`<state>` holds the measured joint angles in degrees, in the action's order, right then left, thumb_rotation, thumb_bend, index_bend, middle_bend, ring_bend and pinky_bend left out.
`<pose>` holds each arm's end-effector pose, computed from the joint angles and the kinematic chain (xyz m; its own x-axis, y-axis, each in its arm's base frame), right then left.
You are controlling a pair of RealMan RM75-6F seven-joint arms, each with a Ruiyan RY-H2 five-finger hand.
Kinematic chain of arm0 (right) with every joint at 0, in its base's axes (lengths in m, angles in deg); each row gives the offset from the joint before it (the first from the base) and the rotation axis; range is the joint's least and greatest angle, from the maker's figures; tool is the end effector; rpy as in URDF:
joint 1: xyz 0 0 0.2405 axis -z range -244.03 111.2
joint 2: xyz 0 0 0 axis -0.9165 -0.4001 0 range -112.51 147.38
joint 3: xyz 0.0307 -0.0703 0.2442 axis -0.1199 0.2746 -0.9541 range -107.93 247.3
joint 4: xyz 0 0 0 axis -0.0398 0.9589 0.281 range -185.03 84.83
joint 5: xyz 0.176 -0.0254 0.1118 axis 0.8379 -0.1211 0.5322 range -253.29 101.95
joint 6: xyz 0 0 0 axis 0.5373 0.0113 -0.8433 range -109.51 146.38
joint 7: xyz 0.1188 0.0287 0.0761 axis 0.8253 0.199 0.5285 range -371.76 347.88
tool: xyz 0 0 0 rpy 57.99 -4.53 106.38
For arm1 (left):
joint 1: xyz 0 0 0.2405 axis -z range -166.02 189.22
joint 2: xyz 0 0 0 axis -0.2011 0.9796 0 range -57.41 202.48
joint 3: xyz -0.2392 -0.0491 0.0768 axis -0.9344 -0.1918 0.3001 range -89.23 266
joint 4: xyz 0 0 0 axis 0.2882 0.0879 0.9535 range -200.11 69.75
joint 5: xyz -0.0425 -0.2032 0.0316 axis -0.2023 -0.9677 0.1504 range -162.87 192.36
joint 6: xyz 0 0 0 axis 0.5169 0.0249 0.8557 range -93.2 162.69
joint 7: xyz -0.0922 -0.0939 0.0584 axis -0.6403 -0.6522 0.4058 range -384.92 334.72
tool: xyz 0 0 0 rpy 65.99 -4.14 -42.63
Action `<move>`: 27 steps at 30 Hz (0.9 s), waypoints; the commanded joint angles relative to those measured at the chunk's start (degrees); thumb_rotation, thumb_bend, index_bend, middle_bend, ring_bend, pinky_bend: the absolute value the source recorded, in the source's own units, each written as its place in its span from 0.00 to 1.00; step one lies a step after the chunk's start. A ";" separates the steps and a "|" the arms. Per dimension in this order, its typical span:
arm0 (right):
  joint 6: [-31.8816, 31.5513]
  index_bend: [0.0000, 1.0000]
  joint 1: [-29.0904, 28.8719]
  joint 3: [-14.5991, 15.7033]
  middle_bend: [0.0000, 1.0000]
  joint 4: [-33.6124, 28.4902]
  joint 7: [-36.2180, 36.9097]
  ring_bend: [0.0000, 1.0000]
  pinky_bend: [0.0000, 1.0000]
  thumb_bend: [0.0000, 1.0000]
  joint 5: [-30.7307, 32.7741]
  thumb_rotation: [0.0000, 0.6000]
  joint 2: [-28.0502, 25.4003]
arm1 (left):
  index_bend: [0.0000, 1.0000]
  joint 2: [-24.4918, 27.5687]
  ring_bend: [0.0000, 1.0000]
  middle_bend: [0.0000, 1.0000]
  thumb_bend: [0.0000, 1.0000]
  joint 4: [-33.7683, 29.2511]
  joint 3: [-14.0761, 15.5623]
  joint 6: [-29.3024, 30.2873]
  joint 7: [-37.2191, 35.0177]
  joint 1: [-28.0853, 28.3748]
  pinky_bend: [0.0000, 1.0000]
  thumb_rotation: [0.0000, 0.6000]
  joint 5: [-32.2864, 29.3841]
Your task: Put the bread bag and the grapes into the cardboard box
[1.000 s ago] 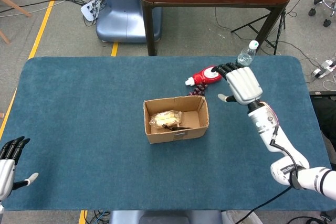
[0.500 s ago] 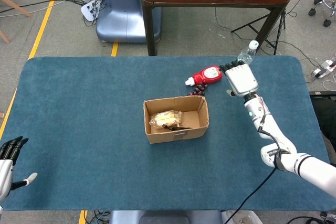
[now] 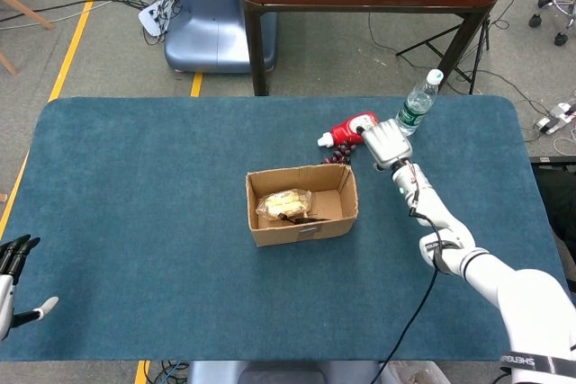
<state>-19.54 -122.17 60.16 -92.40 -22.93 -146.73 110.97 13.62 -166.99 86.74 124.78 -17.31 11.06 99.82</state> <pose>-0.1877 -0.4802 0.0293 0.7883 -0.0984 0.6074 -0.6006 -0.3374 0.7249 -0.2994 0.1466 0.1822 0.4547 -0.0134 0.8905 0.8874 0.0914 -0.4518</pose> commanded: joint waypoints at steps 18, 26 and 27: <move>6.28 0.32 -7.79 7.99 1.00 23.93 24.61 0.97 0.90 0.00 -14.73 1.00 14.87 | 0.15 1.04 0.11 0.12 0.00 1.14 -1.38 -0.77 -3.27 -0.30 0.30 1.00 -3.90; 7.94 0.32 -8.97 9.66 1.00 28.73 27.89 0.97 0.90 0.01 -16.86 1.00 18.47 | 0.15 1.24 0.11 0.12 0.00 0.78 -1.15 -0.08 -3.39 -0.71 0.30 1.00 -3.19; 8.08 0.32 -9.03 9.67 1.00 29.06 28.02 0.97 0.90 0.03 -16.90 1.00 18.72 | 0.15 1.26 0.11 0.12 0.00 0.77 -1.11 -0.05 -3.43 -0.74 0.30 1.00 -3.10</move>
<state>-11.67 -131.05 69.71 -63.60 4.90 -163.48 129.43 14.87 -166.23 85.62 124.71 -20.72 10.33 96.71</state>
